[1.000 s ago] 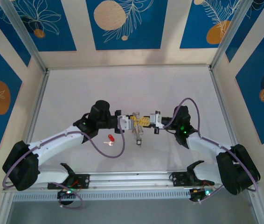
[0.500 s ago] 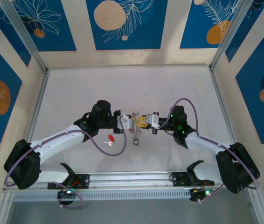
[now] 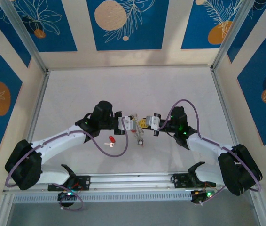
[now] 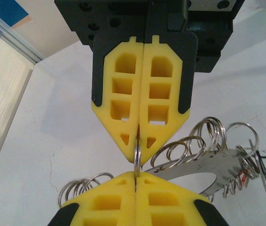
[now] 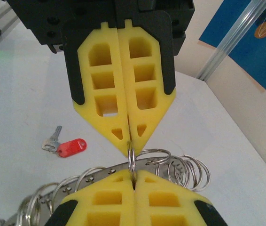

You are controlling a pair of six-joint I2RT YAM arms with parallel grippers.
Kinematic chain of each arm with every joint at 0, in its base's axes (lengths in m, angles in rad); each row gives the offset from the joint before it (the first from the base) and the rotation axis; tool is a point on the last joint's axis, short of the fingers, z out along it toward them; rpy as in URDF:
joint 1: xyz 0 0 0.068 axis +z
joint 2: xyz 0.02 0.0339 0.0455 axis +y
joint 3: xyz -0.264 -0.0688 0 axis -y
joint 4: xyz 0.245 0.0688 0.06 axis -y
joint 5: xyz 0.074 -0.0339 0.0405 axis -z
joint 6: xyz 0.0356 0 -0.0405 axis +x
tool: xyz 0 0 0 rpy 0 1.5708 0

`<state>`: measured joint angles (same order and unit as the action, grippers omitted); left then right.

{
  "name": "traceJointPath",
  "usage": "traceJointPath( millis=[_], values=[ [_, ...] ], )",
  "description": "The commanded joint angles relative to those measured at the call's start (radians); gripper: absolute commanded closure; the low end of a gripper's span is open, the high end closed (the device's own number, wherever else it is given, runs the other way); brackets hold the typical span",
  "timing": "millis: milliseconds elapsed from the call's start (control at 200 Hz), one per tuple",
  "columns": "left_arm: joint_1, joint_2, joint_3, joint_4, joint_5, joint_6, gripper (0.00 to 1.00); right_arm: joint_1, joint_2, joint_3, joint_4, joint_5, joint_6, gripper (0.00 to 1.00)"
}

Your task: Put the keys on the keyring

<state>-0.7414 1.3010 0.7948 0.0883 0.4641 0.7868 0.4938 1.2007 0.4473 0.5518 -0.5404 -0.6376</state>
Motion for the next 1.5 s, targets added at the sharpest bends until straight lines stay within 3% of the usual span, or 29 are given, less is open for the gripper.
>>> traceJointPath(
  millis=[0,345,705,1060,1210,1490],
  values=[
    [-0.002,0.0,0.026,0.033,0.019,0.01,0.86,0.011,-0.003,0.032,0.008,-0.014,0.001,1.0],
    [0.009,-0.015,-0.018,0.074,0.044,-0.002,0.81,-0.02,-0.023,-0.024,0.208,-0.11,0.106,1.0],
    [0.022,-0.015,-0.029,0.133,0.088,-0.041,0.83,-0.023,-0.016,-0.01,0.204,-0.2,0.098,1.0],
    [0.059,-0.055,-0.065,0.177,0.184,-0.078,0.94,-0.021,-0.004,-0.001,0.18,-0.201,0.082,1.0],
    [0.059,-0.049,-0.063,0.168,0.215,-0.066,0.87,-0.015,0.002,-0.001,0.175,-0.187,0.075,1.0],
    [0.059,-0.044,-0.068,0.184,0.27,-0.072,0.83,-0.005,0.008,-0.003,0.196,-0.174,0.081,1.0]
  ],
)
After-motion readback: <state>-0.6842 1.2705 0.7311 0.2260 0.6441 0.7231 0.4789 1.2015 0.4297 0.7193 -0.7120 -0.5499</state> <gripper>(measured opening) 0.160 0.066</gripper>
